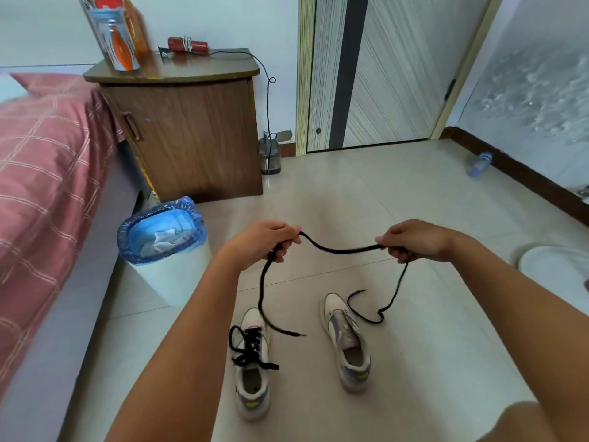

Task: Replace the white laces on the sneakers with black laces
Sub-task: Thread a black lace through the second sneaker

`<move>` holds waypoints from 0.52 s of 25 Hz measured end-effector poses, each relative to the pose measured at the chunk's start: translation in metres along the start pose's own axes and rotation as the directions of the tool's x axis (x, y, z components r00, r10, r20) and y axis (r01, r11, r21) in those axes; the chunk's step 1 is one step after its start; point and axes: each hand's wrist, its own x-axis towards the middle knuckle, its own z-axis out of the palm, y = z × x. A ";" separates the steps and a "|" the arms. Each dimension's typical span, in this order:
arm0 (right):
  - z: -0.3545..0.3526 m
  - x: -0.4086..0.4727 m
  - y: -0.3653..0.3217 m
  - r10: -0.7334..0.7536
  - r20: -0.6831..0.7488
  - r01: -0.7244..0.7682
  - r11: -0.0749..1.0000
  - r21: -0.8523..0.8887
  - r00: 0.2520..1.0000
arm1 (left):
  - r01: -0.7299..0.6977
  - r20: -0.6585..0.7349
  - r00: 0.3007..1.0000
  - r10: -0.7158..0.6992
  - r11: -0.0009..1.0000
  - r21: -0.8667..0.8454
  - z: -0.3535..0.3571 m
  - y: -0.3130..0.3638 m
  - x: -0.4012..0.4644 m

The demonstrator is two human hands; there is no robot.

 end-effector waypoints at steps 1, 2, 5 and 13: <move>0.001 0.002 -0.003 -0.016 -0.011 0.016 1.000 0.013 1.000 | -0.001 -0.016 1.000 0.001 1.000 0.002 -0.002 0.001 0.000; -0.001 0.003 -0.004 -0.044 -0.093 0.050 0.997 0.058 0.995 | 0.003 -0.042 0.999 -0.003 1.000 -0.009 -0.005 0.000 0.000; -0.016 0.006 0.008 0.024 -0.381 0.097 0.951 0.293 0.924 | 0.028 -0.134 0.990 -0.042 0.994 -0.102 -0.023 -0.013 -0.006; -0.038 0.015 0.074 0.582 -0.189 0.118 0.157 0.980 0.791 | 0.212 -0.504 0.785 -0.360 0.921 -0.326 -0.065 -0.078 -0.014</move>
